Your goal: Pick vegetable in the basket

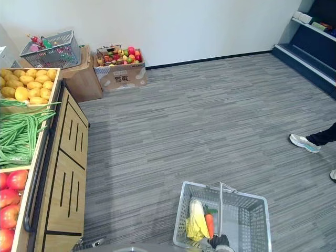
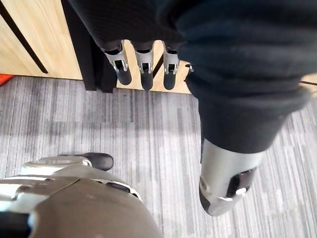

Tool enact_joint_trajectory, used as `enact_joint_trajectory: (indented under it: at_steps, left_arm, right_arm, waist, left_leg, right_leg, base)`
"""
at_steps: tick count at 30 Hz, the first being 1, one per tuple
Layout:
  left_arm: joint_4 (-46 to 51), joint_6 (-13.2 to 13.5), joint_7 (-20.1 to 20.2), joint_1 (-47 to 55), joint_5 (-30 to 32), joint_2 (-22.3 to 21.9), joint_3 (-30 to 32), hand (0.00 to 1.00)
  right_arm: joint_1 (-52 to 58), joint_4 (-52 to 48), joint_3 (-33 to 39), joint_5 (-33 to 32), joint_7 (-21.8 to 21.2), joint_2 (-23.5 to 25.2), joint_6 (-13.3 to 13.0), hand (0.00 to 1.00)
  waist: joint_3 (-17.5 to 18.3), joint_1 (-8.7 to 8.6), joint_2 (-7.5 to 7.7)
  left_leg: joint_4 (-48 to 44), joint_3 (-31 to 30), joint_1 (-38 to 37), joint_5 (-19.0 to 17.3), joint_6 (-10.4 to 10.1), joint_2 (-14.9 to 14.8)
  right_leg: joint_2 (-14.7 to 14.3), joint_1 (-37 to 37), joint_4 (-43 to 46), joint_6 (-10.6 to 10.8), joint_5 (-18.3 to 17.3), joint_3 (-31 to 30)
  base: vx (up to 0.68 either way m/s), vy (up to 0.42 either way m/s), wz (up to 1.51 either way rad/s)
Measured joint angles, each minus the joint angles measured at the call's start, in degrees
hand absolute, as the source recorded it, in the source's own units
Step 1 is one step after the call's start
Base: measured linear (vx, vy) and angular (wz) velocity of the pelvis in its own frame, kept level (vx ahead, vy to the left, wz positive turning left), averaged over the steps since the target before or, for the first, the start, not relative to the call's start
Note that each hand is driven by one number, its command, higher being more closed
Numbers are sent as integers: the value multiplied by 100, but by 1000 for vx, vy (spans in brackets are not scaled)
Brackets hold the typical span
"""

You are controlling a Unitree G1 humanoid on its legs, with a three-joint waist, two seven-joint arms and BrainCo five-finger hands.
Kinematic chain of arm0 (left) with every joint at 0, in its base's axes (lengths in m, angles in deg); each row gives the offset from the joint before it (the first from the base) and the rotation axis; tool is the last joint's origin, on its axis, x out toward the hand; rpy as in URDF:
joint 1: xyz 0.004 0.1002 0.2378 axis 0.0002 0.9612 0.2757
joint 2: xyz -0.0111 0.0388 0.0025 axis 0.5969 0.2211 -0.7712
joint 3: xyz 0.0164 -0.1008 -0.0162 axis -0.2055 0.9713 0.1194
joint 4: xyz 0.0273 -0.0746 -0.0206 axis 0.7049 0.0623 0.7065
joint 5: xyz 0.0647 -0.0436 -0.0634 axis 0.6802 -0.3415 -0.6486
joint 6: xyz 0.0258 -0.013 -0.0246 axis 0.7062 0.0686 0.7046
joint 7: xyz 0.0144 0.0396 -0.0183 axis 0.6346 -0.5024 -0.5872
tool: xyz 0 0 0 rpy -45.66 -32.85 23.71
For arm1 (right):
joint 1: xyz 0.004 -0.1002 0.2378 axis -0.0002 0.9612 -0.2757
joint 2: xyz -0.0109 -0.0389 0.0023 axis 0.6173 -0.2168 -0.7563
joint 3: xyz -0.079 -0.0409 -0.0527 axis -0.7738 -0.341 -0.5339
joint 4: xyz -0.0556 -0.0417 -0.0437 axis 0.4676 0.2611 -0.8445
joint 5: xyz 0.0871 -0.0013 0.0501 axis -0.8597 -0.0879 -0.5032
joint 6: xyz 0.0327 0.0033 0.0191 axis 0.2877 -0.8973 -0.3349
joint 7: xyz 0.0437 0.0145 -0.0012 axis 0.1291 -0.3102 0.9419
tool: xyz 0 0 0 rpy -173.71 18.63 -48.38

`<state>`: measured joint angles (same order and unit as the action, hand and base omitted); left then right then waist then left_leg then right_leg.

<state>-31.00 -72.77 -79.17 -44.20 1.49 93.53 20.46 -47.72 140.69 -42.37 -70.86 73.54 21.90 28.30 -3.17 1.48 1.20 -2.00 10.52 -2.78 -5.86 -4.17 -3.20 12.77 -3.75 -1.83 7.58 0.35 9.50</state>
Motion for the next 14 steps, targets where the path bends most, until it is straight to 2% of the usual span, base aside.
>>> enact_joint_trajectory:
  at_steps: [6,11,14]
  left_arm:
    - [-121,1,61,-48,0,11,-81,0]
    - [-172,2,82,-52,0,56,-169,0]
    - [-188,0,81,-30,-6,68,-258,0]
  right_arm:
    - [4,10,1,-2,-66,-4,6,100]
    - [12,29,-4,-11,-104,14,12,100]
    - [15,54,-10,-30,-126,14,13,100]
  waist:
    - [6,-12,-45]
    - [11,-28,2]
    - [17,-94,22]
  left_leg:
    - [200,-31,-157,62,-13,-65]
    - [528,-116,-266,293,-13,-7]
    - [752,-201,-346,463,-12,-8]
  right_leg:
    - [-79,-59,13,55,-42,120]
    - [-43,-45,30,137,-137,297]
    - [-49,-39,114,117,-191,392]
  base:
    - [-1,-46,0]
    - [-75,-31,6]
    - [-64,-32,17]
